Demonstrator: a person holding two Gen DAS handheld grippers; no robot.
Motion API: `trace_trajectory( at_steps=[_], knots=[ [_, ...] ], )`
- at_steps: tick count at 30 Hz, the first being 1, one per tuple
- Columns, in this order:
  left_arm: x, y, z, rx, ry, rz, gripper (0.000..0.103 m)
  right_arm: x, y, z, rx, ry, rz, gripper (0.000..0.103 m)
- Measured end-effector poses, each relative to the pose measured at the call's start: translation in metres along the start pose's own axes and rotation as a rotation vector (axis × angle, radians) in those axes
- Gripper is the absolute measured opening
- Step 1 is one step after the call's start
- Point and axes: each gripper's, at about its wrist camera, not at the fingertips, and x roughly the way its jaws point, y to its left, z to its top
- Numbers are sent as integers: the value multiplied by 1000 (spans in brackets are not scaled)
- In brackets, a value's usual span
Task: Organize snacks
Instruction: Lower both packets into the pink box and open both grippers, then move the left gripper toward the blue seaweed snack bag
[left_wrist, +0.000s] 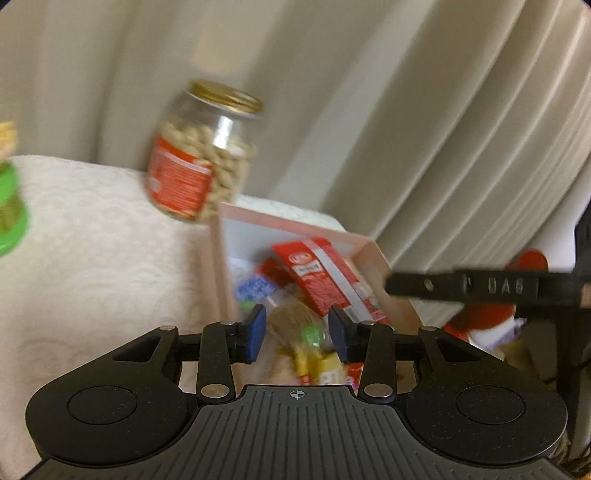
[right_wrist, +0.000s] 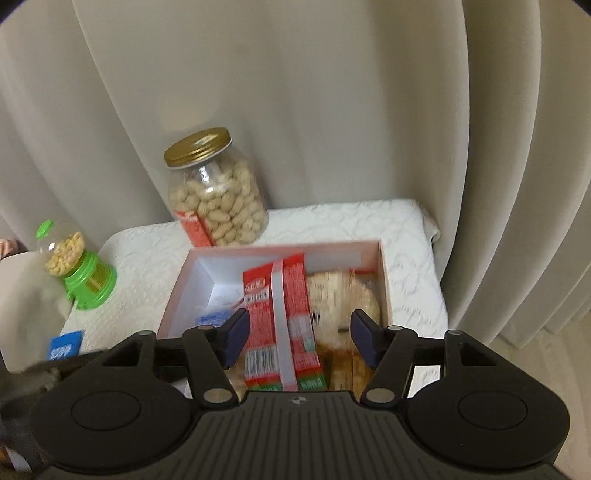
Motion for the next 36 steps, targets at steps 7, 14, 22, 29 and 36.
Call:
trace_trajectory(
  at_steps=[7,14,22,29,36],
  knots=[
    [-68,45,-31,-34,-60,202,41,-16,5,-31,-17,2,-32,72],
    [-113,93,-54,-51,-92,494,41,-14,43,-49,-51,14,8,76],
    [-127,131,-61,-112,-83,586,41,-15,100,-68,-156,43,57,77],
    [-115,144,-57,-162,-147,632,34,-26,84,-86,-162,39,28,79],
    [-111,148,-56,-179,-164,579,35,-47,60,-102,-159,6,-24,80]
  ],
)
